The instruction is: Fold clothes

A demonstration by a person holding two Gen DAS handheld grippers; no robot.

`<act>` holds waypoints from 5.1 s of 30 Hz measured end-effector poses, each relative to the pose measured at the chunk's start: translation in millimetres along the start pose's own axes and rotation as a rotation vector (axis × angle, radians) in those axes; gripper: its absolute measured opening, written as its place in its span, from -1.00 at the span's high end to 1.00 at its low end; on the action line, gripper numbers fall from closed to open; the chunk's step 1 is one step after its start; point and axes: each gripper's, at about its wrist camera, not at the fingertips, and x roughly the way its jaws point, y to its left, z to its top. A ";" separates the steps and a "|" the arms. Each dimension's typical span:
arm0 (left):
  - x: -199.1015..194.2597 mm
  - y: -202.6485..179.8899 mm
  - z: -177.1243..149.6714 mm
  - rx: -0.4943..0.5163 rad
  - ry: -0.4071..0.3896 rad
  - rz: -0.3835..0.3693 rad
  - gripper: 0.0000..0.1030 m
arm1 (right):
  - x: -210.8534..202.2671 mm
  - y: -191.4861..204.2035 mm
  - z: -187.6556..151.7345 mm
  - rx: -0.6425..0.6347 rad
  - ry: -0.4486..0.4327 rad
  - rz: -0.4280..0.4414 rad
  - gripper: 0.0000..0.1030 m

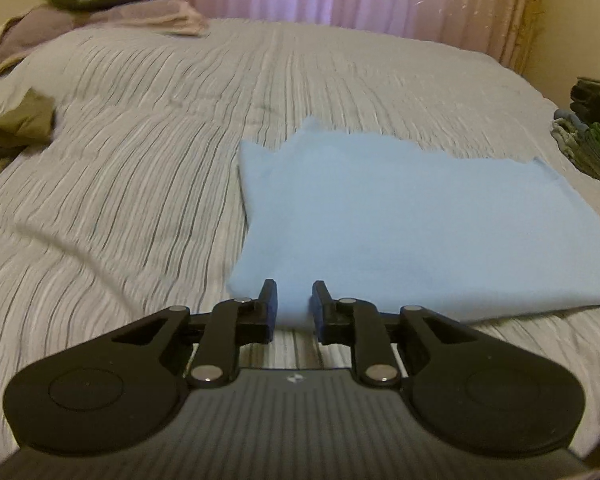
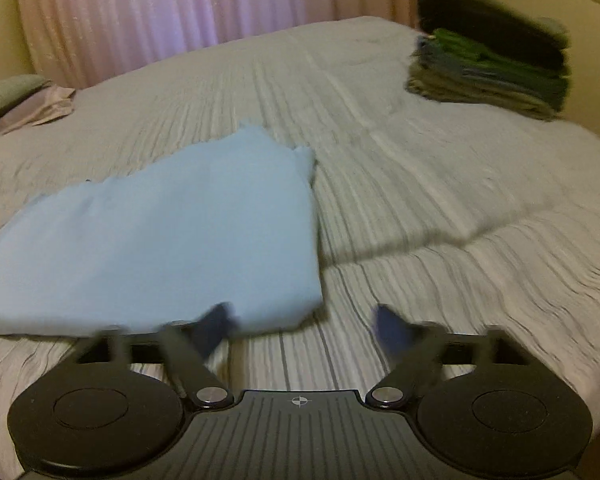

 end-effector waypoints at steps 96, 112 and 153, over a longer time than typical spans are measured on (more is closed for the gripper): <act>-43.8 -10.6 -4.4 -0.199 -0.056 -0.168 -0.30 | 48.0 -100.0 -36.3 0.994 -0.036 0.492 -0.38; 39.8 23.4 10.4 -0.336 -0.010 -0.248 0.03 | 33.6 -88.0 -35.4 0.983 -0.169 0.494 -0.16; 36.5 114.4 2.3 -0.639 -0.015 -0.463 0.38 | -11.2 294.1 5.3 -0.661 -0.416 0.219 0.76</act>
